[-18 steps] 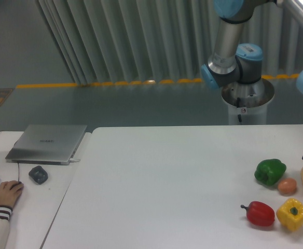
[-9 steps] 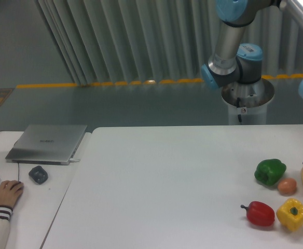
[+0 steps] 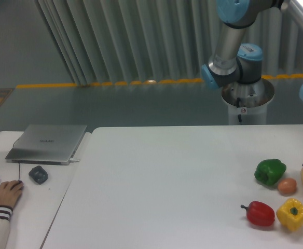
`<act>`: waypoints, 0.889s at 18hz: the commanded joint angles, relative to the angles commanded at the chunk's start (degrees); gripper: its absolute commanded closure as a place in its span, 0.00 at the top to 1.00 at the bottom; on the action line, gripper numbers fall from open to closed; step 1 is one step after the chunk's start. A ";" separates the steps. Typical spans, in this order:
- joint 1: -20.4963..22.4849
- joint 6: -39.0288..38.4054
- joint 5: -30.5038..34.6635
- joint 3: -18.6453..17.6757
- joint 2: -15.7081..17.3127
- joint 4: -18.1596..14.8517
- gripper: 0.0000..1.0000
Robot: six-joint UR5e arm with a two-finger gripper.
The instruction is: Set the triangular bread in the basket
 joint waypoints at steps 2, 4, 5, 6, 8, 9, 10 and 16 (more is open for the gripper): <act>0.00 0.00 0.00 0.00 -0.09 0.00 1.00; 0.00 0.00 0.09 0.00 -0.09 0.00 0.99; 0.00 -0.26 0.09 0.00 -0.09 0.00 0.83; 0.00 -0.26 0.26 0.00 -0.17 -0.09 0.77; -0.09 -0.35 1.66 0.00 -0.26 -0.09 0.65; -0.17 -0.35 2.19 0.00 -0.26 -0.09 0.55; -0.18 -0.35 2.20 0.00 -0.26 -0.18 0.45; -0.26 -0.44 2.37 0.17 0.17 -1.66 0.06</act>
